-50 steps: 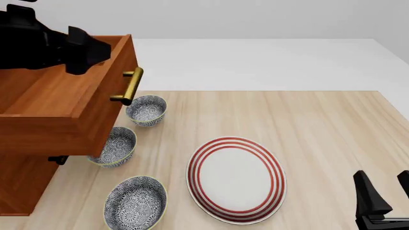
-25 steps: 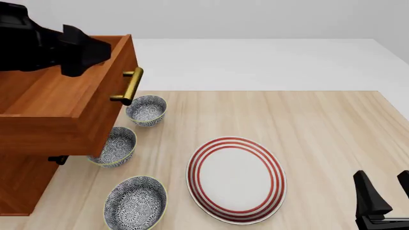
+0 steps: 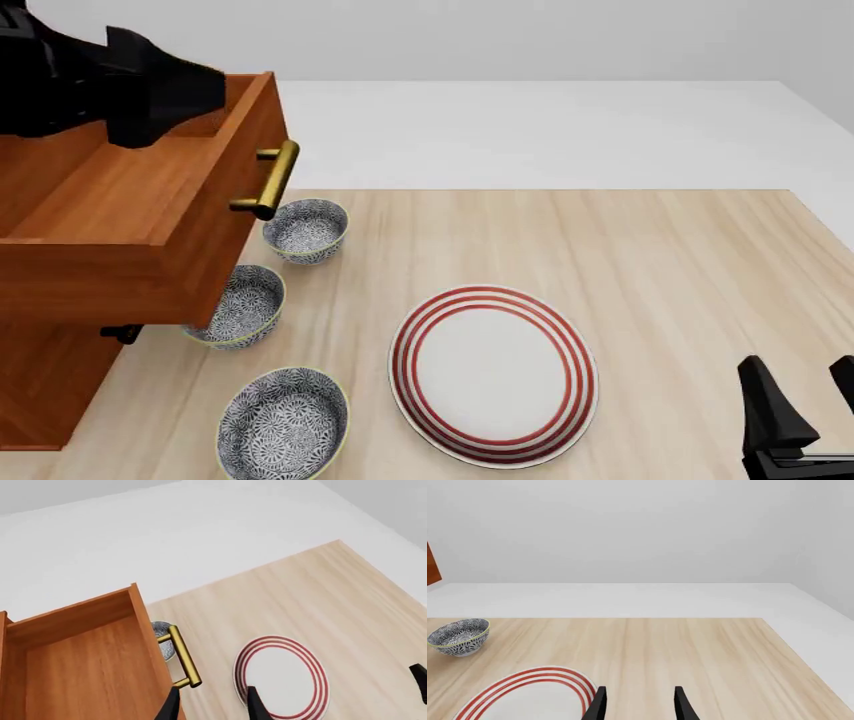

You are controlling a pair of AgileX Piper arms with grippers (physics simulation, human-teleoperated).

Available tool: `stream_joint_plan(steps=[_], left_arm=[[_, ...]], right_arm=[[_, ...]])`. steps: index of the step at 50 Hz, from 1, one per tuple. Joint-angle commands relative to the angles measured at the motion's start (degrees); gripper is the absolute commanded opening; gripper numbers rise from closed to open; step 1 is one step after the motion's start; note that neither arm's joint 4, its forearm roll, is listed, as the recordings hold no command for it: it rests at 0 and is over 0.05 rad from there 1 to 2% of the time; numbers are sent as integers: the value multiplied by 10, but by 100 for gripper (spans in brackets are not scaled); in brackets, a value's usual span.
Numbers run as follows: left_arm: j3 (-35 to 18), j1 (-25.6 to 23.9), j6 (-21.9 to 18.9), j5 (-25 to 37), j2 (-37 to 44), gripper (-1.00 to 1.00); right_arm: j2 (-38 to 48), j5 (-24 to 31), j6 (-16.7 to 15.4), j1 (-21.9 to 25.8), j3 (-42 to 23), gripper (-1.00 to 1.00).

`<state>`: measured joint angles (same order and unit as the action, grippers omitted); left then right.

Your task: Open the top drawer of the cabinet.

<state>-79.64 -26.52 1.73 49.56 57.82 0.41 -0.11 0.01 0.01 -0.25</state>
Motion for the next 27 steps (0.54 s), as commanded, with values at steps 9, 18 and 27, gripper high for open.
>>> stream_joint_plan(steps=[9,18,27], left_arm=[[-10,-38,10,-5,-9,100],[-20,-57,14,-8,-7,100],[-22,-64,13,-14,-5,100]], right_arm=[[0,0,0,0,0,100],[0,0,0,0,0,100],[0,0,0,0,0,100]])
